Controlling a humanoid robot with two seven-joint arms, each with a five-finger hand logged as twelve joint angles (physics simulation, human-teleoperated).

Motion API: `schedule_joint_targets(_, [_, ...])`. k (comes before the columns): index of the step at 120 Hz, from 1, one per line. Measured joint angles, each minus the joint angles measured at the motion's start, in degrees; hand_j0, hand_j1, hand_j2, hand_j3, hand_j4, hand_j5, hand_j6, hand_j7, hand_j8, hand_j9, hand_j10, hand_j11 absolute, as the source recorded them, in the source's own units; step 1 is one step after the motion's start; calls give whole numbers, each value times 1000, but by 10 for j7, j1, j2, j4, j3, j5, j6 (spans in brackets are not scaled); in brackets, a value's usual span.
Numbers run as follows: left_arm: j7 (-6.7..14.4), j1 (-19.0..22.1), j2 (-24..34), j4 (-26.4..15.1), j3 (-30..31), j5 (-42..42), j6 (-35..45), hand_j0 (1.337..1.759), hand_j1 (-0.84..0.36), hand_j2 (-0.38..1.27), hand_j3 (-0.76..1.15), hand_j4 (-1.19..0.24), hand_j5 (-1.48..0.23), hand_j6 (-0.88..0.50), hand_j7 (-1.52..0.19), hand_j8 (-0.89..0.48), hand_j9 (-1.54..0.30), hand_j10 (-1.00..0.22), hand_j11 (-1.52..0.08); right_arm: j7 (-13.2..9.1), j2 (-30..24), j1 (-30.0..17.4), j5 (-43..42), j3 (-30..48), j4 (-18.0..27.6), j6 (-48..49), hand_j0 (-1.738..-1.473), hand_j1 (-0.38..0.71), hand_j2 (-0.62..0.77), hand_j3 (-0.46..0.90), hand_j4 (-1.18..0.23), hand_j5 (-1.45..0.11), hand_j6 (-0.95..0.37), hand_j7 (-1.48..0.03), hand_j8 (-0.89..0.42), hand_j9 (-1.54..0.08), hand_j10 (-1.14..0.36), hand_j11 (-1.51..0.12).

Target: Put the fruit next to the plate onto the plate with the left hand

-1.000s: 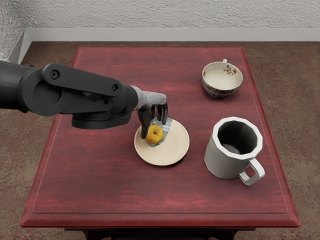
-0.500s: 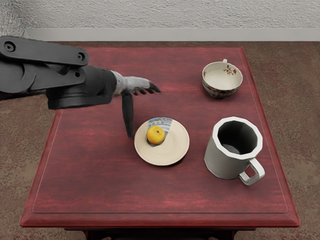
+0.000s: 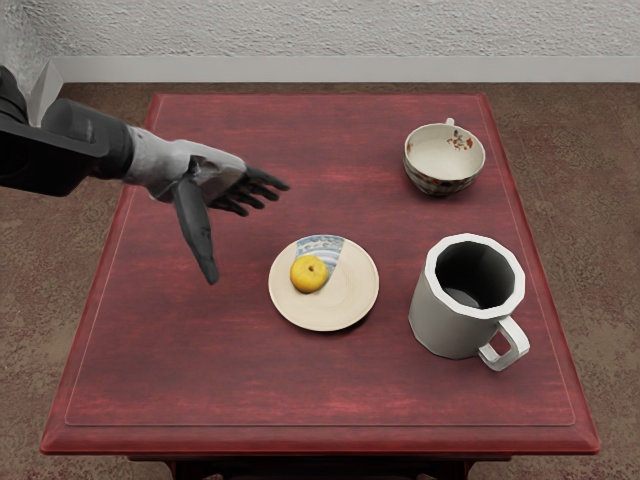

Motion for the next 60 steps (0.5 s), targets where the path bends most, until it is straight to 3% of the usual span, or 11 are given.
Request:
schedule_joint_targets(18, [0,65,53,14,-58,-33,-75,1658,346,2,0,-4,-4,-4,-4,-4,-4,-4,-4,0,0,0,0,0,0,0,-1658,-320,-5,0,-24,-31,-24,-31,-24,-31,-24,-31])
schedule_joint_targets(45, [0,161,84,55,-123,-62,-98,1658,348,1,0,-2,-1,-2,-1,-2,-1,-2,-1,0,0,0,0,0,0,0,-1658,-320,-5,0,-24,-31,-24,-31,-24,-31,-24,-31])
schedule_joint_targets(60, [0,181,96,94,-154,-75,-100,1658,349,0,0,-1,-1,-1,-1,-1,-1,-1,-1,0,0,0,0,0,0,0,-1658,-320,-5,0,-24,-31,-24,-31,-24,-31,-24,-31])
